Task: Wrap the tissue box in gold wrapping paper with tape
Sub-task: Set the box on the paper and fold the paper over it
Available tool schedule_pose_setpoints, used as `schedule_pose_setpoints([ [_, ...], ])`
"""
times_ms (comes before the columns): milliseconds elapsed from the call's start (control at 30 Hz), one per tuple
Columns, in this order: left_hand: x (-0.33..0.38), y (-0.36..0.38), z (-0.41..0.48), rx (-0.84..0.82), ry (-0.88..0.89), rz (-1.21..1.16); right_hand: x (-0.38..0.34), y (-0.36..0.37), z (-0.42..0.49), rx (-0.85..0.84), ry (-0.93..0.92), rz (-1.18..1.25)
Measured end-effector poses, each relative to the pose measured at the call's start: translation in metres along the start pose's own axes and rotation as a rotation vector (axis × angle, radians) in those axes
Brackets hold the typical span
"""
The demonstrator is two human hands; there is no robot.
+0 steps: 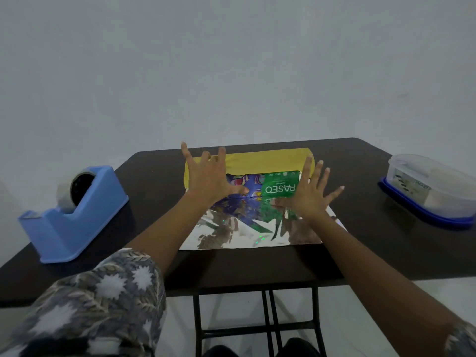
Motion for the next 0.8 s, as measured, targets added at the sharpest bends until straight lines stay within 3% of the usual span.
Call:
schedule_pose_setpoints([
  [267,0.010,-0.001,0.000,-0.020,-0.108,0.031,0.012,0.009,-0.011,-0.091,-0.011,0.060],
  [633,0.011,-0.001,-0.005,-0.032,-0.148,0.001,0.011,0.010,-0.015,-0.096,-0.018,-0.012],
  [800,0.004,0.001,-0.009,-0.002,-0.058,0.040,-0.018,-0.013,-0.007,0.120,-0.206,-0.204],
])
Point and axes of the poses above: each hand's wrist, its own z-axis towards the middle knuckle, its own y-axis out of the palm, x = y × z, the point moved 6 cm from there along z, towards the middle knuckle, and after that the axes turned 4 degrees about -x, right-handed, at the moved point
